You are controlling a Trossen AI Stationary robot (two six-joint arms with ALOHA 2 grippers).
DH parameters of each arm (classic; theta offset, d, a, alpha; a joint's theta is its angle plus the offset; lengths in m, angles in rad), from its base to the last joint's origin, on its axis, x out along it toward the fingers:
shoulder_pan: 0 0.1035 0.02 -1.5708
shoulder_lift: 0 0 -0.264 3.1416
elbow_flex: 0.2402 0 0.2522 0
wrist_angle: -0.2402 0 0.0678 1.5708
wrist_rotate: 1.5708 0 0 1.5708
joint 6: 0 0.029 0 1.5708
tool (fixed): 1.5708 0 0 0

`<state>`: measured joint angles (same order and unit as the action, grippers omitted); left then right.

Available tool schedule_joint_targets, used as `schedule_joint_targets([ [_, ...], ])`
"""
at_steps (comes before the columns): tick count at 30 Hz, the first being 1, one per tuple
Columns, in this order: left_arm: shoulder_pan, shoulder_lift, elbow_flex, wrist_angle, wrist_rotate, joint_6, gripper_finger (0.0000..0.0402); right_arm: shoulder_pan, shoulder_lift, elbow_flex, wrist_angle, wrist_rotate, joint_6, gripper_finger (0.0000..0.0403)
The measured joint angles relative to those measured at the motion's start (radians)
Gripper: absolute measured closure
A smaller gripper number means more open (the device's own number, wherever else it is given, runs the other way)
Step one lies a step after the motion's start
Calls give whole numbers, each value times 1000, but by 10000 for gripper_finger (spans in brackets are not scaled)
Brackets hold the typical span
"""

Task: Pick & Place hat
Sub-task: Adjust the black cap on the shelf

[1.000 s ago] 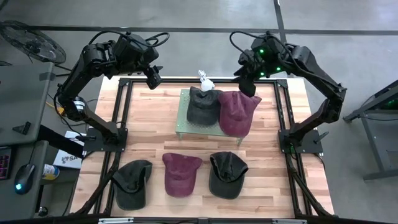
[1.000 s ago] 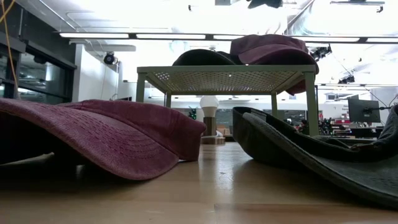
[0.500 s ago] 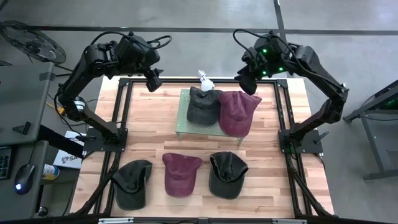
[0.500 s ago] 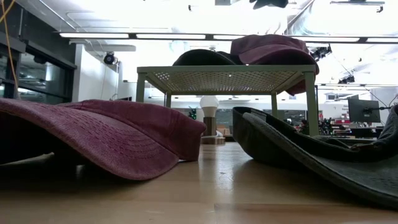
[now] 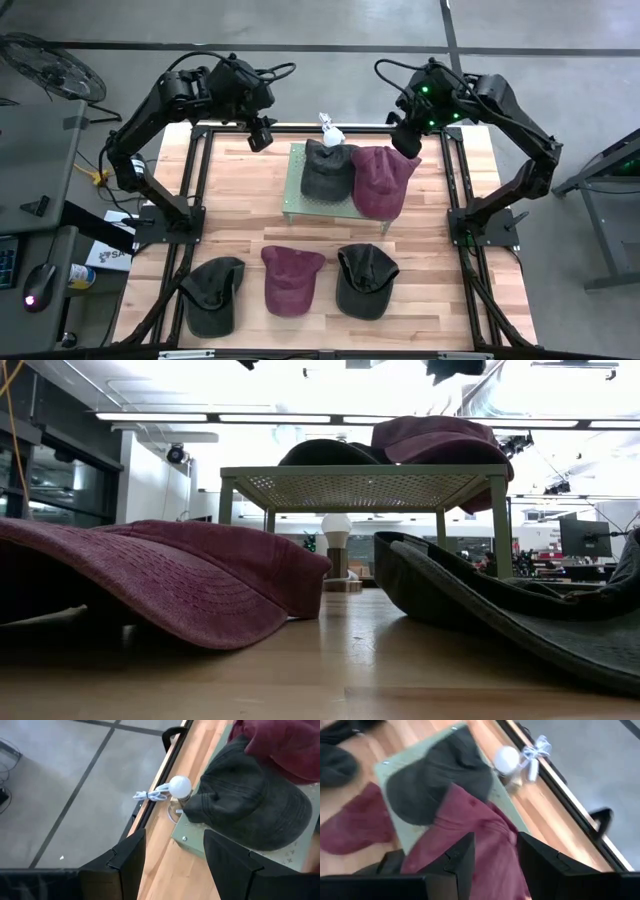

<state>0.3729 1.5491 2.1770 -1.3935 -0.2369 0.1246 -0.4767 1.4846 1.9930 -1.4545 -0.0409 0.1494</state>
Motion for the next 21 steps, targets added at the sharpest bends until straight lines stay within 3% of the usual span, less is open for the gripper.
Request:
schedule_joint_targets([
  [5,0,12,0,8,14,2,209,0,-9,-3,-127,112,97,272],
  [8,0,14,0,8,13,2,209,1,-49,-75,-94,140,145,290],
  [14,0,13,0,9,10,-1,209,-22,-134,-252,-70,158,219,389],
  [21,0,18,0,37,10,0,209,-21,-283,-469,-31,192,380,400],
])
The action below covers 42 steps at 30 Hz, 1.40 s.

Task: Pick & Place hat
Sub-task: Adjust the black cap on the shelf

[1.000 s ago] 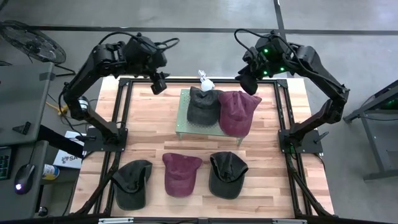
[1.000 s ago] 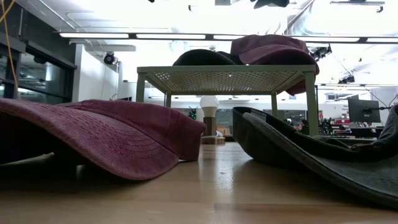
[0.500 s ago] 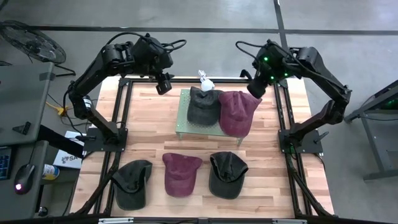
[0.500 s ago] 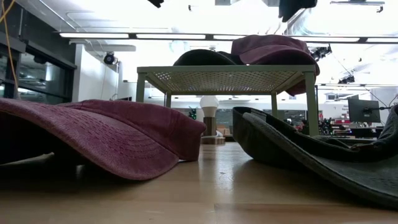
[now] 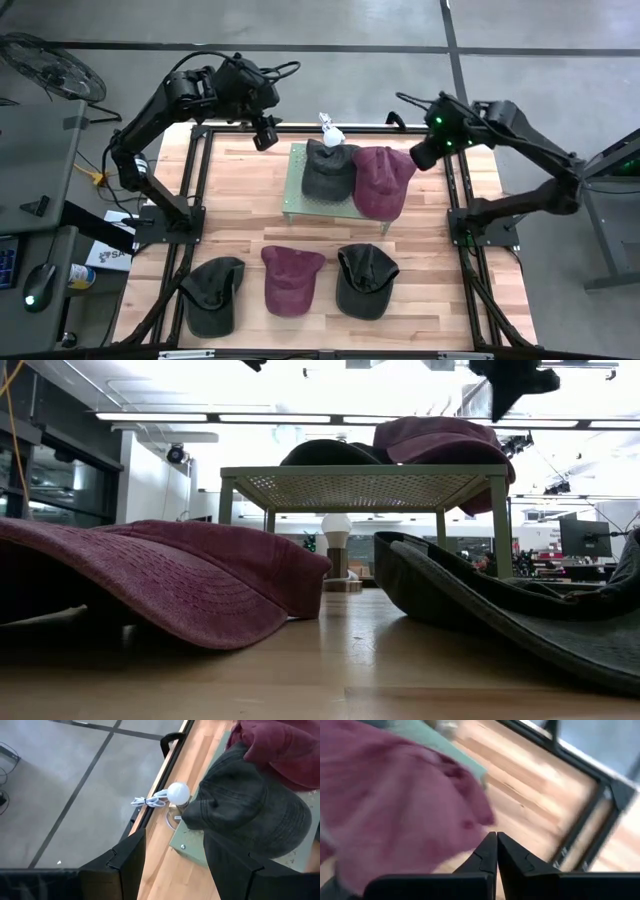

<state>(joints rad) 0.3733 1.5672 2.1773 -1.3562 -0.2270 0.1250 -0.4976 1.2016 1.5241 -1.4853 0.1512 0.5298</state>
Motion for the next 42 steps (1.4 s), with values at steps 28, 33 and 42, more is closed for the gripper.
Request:
schedule_joint_targets([
  [28,8,171,-1,75,137,140,209,0,-215,-529,605,-156,247,403],
  [33,6,248,-2,79,198,204,209,0,-214,-529,605,-158,236,403],
  [42,6,320,-2,78,509,268,209,0,-214,-529,603,-163,225,403],
])
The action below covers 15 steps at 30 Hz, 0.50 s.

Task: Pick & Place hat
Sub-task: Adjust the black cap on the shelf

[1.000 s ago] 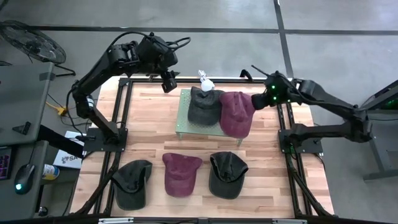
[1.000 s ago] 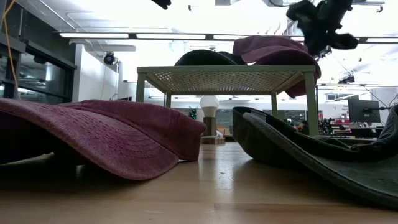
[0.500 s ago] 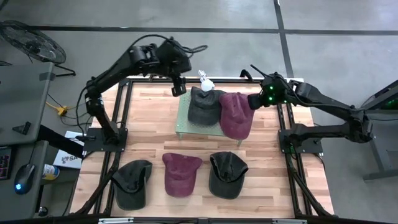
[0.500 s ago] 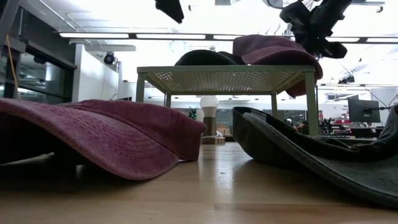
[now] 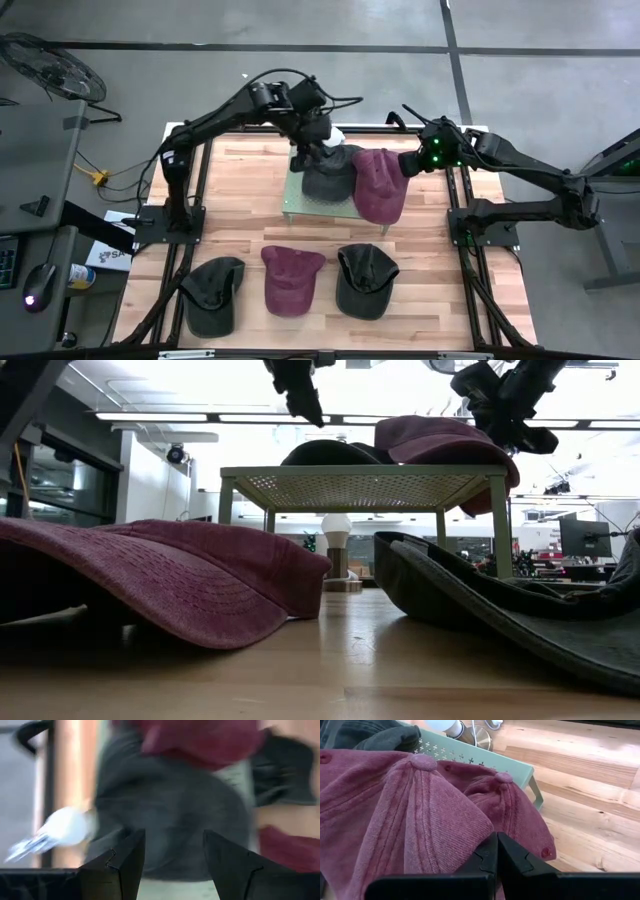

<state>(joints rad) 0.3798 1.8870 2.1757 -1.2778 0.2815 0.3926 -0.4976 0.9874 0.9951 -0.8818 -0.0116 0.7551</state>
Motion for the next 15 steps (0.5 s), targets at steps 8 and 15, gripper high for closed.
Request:
schedule_joint_targets([
  [8,-10,-1,1,-72,80,-1,209,0,0,0,1,-7,-15,403],
  [15,-73,10,0,-125,3,-20,209,0,0,0,2,-12,-26,403],
])
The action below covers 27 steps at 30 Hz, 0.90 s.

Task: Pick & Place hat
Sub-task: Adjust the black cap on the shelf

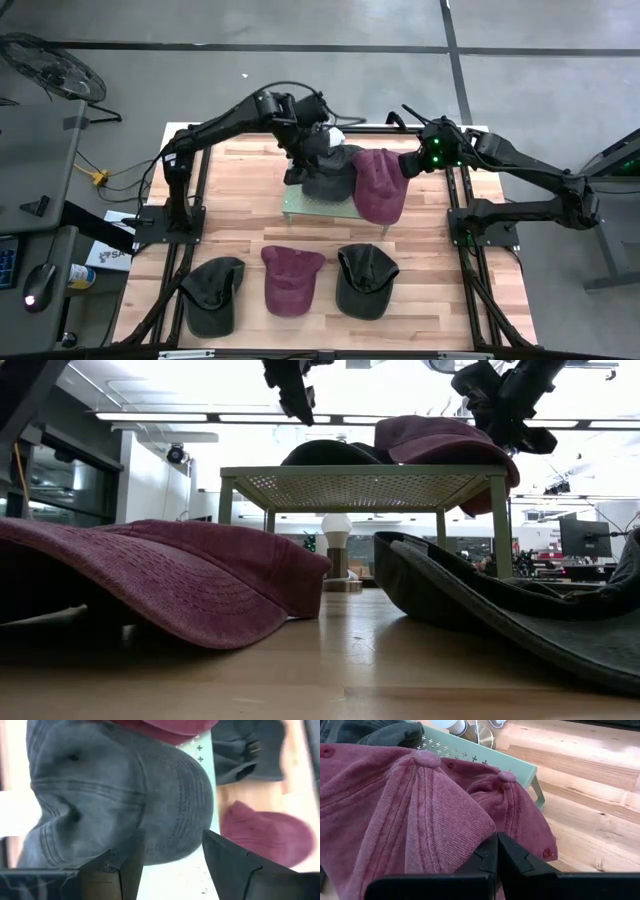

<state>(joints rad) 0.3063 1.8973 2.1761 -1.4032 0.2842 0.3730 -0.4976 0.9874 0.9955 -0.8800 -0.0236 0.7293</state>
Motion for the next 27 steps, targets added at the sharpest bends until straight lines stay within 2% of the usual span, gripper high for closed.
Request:
schedule_joint_targets([
  [4,-58,-1,0,60,-223,-3,209,0,0,0,2,-10,-10,403],
  [7,-77,-1,0,127,-292,-3,209,0,0,0,2,-11,-19,403],
  [14,-70,8,1,160,-267,-3,209,0,0,0,2,-19,-37,403],
  [19,-54,53,1,145,-187,-4,209,0,0,0,2,-32,-49,403],
  [27,-48,99,0,141,-213,-3,209,0,0,0,2,-37,-57,403],
])
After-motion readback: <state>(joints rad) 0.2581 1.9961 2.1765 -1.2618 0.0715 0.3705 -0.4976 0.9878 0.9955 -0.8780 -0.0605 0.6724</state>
